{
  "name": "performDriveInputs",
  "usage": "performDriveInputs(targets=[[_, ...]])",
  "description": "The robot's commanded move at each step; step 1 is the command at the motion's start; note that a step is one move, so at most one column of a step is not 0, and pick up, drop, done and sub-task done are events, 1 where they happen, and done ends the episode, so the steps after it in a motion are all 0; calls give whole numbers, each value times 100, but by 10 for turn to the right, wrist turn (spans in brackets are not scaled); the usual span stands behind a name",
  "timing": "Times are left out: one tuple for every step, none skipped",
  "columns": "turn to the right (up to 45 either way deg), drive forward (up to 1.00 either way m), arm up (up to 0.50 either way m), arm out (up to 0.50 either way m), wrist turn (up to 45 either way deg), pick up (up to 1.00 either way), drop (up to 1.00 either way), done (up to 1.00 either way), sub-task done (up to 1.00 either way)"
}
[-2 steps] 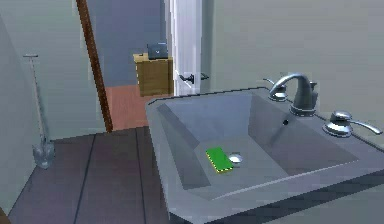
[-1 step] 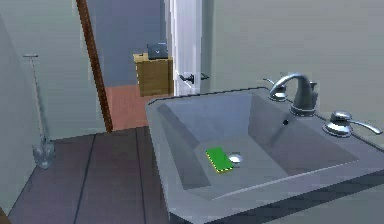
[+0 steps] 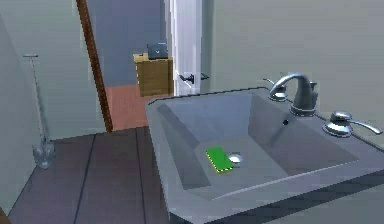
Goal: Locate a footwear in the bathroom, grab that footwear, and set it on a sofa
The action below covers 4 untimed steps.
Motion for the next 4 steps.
performDriveInputs(targets=[[0,0,0,0,450,0,0,0,0],[0,0,0,0,450,0,0,0,0],[0,0,0,0,120,0,0,0,0],[0,0,-28,0,0,0,0,0,0]])
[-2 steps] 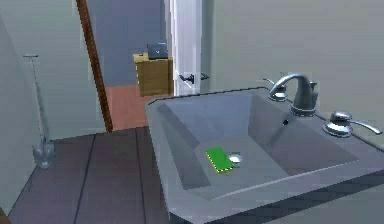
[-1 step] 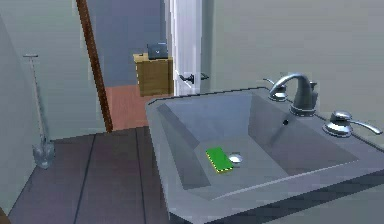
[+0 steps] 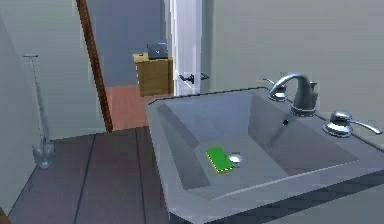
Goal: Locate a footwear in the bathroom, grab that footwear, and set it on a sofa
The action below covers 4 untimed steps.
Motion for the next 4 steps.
performDriveInputs(targets=[[0,0,0,0,0,100,0,0,0],[0,0,10,0,0,0,0,0,0],[0,0,18,0,0,0,0,0,0],[0,0,0,0,-450,0,0,0,0]])
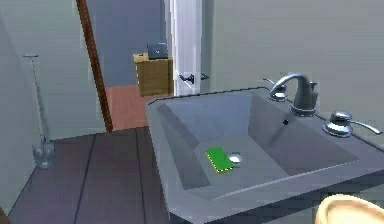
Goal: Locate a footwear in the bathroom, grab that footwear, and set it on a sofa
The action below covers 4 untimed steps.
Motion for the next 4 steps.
performDriveInputs(targets=[[0,0,0,0,-450,0,0,0,0],[0,0,0,0,-60,0,0,0,0],[0,0,0,-16,0,0,0,0,0],[450,0,0,0,0,0,0,0,0]])
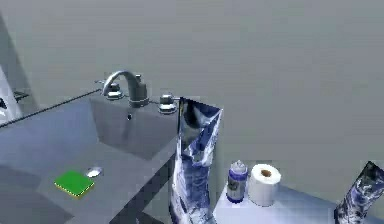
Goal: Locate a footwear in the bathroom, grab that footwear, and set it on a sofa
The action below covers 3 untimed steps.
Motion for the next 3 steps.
performDriveInputs(targets=[[450,0,0,0,0,0,0,0,0],[450,0,0,0,0,0,0,0,0],[270,0,0,0,0,0,0,0,0]])
